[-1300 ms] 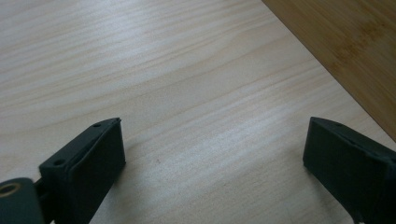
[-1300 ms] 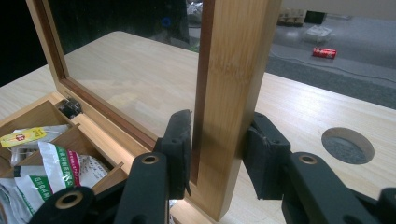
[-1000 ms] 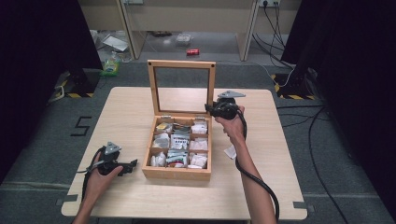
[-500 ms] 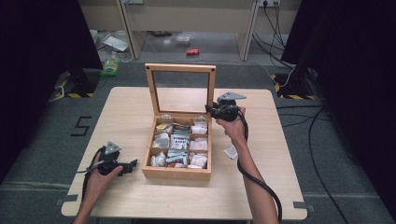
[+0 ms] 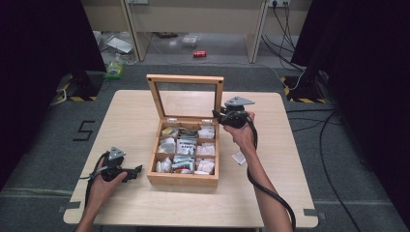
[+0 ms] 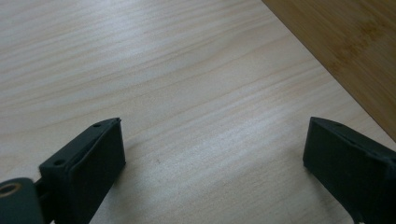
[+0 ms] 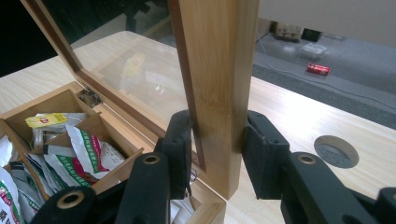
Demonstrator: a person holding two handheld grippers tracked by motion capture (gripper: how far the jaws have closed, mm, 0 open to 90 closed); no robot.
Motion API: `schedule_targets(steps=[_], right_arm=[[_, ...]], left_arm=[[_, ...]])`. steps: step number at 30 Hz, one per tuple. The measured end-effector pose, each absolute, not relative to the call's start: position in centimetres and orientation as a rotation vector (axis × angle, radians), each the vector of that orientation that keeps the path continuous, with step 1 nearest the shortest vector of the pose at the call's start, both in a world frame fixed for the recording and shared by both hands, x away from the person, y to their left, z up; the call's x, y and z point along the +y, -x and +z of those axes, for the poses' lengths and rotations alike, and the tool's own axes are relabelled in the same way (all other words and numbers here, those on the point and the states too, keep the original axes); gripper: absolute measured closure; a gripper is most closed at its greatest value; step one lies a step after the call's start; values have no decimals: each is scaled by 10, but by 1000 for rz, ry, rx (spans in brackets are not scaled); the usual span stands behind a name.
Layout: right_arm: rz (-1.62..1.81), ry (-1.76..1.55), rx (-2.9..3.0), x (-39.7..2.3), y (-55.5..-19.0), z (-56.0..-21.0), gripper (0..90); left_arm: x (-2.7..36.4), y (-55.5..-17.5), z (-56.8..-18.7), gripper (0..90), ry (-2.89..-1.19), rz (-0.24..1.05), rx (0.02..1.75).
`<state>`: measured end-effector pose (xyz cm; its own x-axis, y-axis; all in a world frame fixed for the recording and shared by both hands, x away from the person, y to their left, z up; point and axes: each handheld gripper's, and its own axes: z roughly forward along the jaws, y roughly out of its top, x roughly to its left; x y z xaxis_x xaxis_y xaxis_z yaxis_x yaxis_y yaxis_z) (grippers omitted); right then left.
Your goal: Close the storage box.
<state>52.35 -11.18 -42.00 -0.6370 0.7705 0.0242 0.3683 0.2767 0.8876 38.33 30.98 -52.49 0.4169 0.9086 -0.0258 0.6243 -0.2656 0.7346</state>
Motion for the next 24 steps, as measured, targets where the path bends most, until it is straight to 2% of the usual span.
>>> schedule_targets(steps=[24], right_arm=[[1322, -1005, 2099, -109, -503, -396, 614]], left_arm=[[310, -383, -525, 49, -1996, 538, 1296]])
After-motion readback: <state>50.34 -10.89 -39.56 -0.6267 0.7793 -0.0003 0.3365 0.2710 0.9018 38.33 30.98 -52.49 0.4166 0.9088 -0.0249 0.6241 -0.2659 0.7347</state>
